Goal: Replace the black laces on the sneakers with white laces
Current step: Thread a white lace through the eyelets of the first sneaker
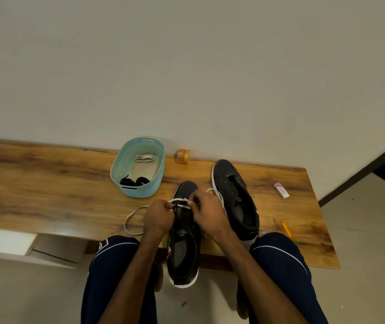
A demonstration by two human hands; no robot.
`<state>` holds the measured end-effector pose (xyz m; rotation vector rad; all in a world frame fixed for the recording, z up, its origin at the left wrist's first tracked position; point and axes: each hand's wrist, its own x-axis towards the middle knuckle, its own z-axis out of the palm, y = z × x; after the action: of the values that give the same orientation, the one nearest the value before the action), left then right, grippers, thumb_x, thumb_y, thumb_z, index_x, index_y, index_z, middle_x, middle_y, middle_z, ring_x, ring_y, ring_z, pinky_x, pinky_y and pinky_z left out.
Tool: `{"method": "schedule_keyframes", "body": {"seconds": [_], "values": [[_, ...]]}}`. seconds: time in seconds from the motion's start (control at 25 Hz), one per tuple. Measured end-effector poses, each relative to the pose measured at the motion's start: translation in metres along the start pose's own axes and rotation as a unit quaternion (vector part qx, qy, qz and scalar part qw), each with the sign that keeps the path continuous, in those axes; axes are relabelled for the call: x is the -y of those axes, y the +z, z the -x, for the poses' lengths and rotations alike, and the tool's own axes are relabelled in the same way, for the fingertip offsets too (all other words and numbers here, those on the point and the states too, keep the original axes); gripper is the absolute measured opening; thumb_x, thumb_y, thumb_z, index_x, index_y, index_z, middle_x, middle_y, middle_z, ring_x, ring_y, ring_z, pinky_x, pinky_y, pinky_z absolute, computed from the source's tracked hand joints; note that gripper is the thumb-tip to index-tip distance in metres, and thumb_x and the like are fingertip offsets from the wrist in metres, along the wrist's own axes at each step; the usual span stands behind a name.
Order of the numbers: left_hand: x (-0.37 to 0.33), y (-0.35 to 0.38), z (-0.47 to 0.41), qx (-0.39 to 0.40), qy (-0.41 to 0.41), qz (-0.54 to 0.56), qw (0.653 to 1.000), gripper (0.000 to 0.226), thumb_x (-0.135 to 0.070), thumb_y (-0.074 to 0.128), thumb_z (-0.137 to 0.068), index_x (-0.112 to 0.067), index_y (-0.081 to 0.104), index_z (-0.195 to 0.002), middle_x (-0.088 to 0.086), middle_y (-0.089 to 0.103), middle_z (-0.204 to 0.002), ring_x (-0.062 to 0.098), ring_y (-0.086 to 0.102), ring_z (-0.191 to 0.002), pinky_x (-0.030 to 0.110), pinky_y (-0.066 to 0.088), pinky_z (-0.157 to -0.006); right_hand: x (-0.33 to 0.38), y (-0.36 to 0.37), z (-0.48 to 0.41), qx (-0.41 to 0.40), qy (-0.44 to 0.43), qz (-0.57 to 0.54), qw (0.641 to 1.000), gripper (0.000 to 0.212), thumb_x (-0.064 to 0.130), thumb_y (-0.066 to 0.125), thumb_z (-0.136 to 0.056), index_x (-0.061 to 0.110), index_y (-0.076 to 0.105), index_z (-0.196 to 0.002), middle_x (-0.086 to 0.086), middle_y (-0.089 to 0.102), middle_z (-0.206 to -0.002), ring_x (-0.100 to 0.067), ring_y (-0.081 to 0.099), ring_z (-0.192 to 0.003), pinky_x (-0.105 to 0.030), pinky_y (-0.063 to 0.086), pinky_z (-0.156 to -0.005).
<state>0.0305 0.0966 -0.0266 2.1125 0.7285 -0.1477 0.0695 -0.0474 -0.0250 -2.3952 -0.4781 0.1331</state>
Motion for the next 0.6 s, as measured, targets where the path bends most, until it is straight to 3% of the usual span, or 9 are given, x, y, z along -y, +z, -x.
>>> {"method": "schedule_keyframes", "body": {"seconds": [0.12, 0.32, 0.48, 0.6], "values": [[0.004, 0.0, -0.001, -0.001, 0.004, 0.008, 1.0, 0.02, -0.002, 0.055, -0.09, -0.008, 0.072, -0.096, 0.014, 0.072, -0.092, 0.032, 0.069, -0.086, 0.051, 0.059, -0.078, 0.003, 0.014, -0.007, 0.082, -0.02, 0.085, 0.993, 0.014, 0.02, 0.057, -0.097, 0.014, 0.064, -0.107, -0.003, 0.059, -0.107, -0.018, 0.056, -0.1, -0.034, 0.05, -0.083], [0.006, 0.001, -0.005, 0.017, 0.002, 0.016, 1.0, 0.022, -0.007, 0.057, -0.093, -0.008, 0.071, -0.11, 0.011, 0.072, -0.1, 0.03, 0.069, -0.09, 0.051, 0.059, -0.08, 0.003, 0.026, -0.012, 0.092, -0.025, 0.107, 0.99, 0.014, 0.022, 0.06, -0.095, 0.016, 0.066, -0.107, -0.002, 0.056, -0.108, -0.02, 0.055, -0.101, -0.04, 0.048, -0.088], [0.007, 0.003, -0.007, 0.036, -0.037, 0.068, 0.996, 0.022, -0.009, 0.049, -0.099, -0.011, 0.069, -0.105, 0.012, 0.068, -0.093, 0.029, 0.069, -0.084, 0.051, 0.061, -0.071, 0.002, 0.033, -0.013, 0.076, -0.006, 0.085, 0.993, 0.012, 0.021, 0.06, -0.094, 0.017, 0.068, -0.103, -0.001, 0.058, -0.106, -0.02, 0.056, -0.101, -0.041, 0.045, -0.09], [0.004, 0.005, -0.005, 0.018, -0.019, 0.044, 0.999, 0.012, -0.008, 0.057, -0.095, -0.013, 0.067, -0.092, 0.015, 0.07, -0.094, 0.033, 0.071, -0.082, 0.05, 0.061, -0.072, -0.003, 0.035, -0.012, 0.069, 0.033, 0.038, 0.996, 0.016, 0.017, 0.059, -0.097, 0.017, 0.073, -0.102, -0.002, 0.061, -0.106, -0.02, 0.056, -0.101, -0.04, 0.047, -0.088]]}}
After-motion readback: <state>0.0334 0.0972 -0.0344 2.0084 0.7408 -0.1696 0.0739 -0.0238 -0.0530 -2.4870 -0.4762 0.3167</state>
